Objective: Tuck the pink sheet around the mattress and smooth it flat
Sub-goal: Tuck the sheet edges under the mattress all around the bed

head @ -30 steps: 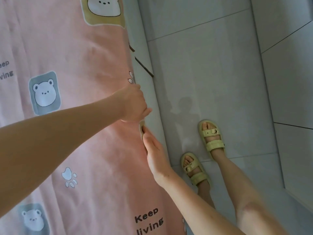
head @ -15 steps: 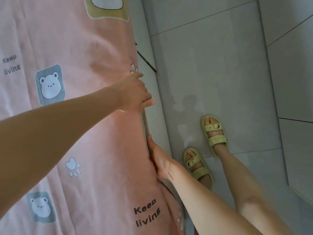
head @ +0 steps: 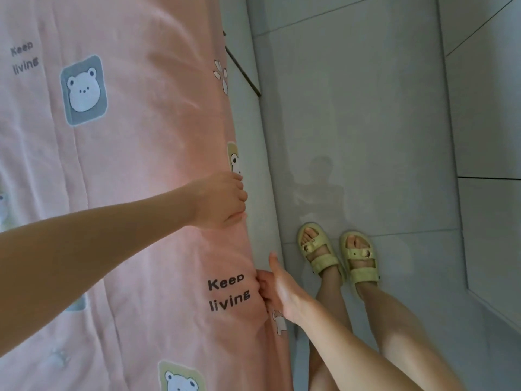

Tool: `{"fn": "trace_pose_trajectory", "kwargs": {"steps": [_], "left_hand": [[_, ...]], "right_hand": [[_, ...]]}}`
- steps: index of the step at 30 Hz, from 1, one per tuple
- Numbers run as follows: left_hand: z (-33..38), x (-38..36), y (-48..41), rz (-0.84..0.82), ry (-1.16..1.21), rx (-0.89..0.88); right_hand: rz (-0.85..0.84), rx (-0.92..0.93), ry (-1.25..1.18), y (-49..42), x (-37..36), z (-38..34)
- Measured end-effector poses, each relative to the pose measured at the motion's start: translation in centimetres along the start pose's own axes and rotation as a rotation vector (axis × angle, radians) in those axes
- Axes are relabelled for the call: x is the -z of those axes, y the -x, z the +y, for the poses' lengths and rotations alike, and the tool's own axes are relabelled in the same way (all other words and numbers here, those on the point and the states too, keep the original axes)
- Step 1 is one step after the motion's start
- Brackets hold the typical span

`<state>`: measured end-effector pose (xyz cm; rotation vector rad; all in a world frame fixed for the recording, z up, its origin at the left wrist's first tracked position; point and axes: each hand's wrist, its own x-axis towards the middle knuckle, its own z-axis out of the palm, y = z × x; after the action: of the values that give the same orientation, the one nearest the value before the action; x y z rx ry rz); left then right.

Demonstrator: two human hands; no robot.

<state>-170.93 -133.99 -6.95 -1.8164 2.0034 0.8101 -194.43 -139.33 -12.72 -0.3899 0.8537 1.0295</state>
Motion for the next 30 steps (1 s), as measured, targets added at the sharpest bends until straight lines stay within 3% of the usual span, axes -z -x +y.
{"fn": "trace_pose_trajectory", "kwargs": {"steps": [11, 18, 21, 26, 30], "left_hand": [[8.6, -2.1, -1.5, -0.325, -0.128, 0.028], [10.3, -1.9, -1.1, -0.292, -0.149, 0.125], [9.9, -1.0, 0.0, -0.252, -0.130, 0.178], [10.0, -0.2, 0.4, -0.242, -0.147, 0.198], [10.2, -1.8, -0.4, -0.212, -0.191, 0.190]], "right_hand": [[0.119, 0.289, 0.046, 3.3, 0.5, 4.7], [0.072, 0.565, -0.084, 1.8, -2.1, 8.9], [0.092, 0.519, -0.107, -0.4, -2.8, 9.2], [-0.172, 0.292, -0.069, -2.8, -2.6, 9.7], [-0.194, 0.209, -0.125, -2.3, -0.5, 14.9]]}}
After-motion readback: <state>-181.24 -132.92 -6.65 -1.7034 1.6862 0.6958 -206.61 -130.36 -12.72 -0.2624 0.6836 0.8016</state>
